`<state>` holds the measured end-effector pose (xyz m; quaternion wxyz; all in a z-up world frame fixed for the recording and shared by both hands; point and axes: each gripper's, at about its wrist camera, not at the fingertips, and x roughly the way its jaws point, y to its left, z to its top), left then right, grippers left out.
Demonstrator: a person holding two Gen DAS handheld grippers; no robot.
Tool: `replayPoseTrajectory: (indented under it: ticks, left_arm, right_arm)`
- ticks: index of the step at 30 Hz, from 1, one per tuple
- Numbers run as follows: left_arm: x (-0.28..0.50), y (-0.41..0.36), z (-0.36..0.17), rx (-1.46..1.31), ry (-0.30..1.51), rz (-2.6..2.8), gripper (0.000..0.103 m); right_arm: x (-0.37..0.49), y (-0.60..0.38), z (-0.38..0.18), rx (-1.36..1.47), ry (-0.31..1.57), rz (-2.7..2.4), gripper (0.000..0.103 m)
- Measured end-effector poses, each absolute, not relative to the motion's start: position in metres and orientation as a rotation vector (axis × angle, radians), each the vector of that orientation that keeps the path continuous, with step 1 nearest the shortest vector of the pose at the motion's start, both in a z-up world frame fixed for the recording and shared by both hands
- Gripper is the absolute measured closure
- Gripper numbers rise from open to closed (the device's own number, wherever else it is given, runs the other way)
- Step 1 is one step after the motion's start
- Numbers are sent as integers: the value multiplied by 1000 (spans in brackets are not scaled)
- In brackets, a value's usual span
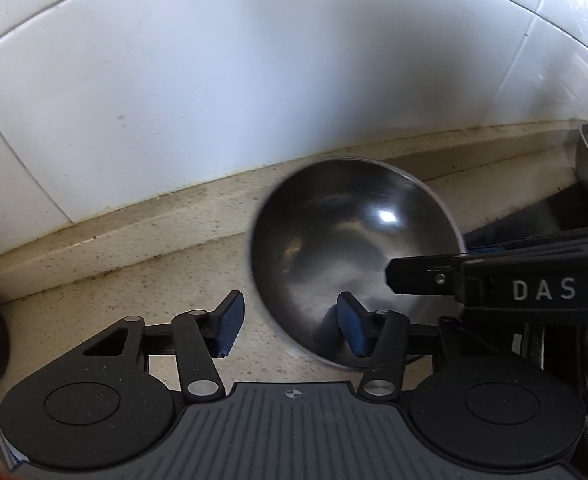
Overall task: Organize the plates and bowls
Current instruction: 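Lift the grasped steel bowl with the left tool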
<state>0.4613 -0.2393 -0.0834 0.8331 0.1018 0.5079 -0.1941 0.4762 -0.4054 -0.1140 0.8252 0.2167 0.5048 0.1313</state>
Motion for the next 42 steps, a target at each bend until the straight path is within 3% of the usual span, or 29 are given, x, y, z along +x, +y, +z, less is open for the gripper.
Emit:
replayPoseTrajectory:
  ticks: [27,42]
  left_arm:
    - [422,-221,-14,195,934,-388,37]
    - [352,-176,47,170,823,-301,33]
  right_arm:
    - [435,-401,-54,460,973,359,75]
    - [383,-353,4,378,888,481,75]
